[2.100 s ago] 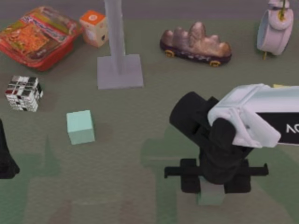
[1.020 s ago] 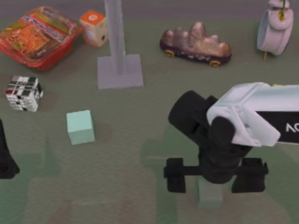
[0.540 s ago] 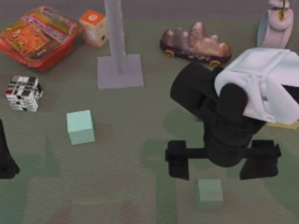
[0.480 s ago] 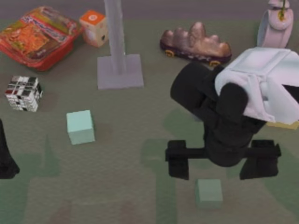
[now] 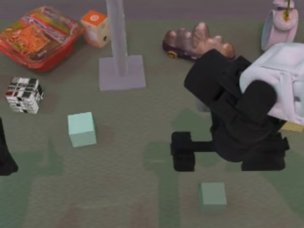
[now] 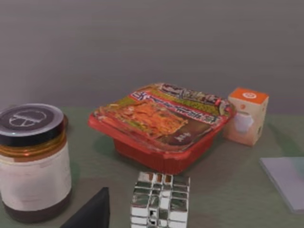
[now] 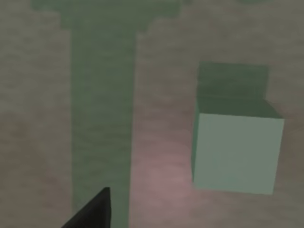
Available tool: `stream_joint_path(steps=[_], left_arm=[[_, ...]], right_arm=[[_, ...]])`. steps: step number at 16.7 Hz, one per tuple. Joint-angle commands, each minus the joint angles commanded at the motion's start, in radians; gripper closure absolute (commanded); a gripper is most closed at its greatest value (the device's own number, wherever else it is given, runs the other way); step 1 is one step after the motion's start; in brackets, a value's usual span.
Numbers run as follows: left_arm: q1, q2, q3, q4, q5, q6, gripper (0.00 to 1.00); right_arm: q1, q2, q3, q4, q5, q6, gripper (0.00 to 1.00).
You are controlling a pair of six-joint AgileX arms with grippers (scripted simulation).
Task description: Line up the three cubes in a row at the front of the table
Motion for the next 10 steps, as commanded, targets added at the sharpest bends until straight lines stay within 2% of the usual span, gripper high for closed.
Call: stream_joint_path(steps=[5, 10], left_arm=[[-0.058, 0.356, 0.291, -0.207, -0.001, -0.097, 0.00], [-0.140, 0.864, 0.675, -0.498, 0.004, -0.220, 0.00]], right_arm=[[-0.080, -0.324, -0.136, 0.189, 0.003, -0.153, 0.00], [-0.244, -0.777, -0.399, 0.439, -0.002, -0.350, 0.00]])
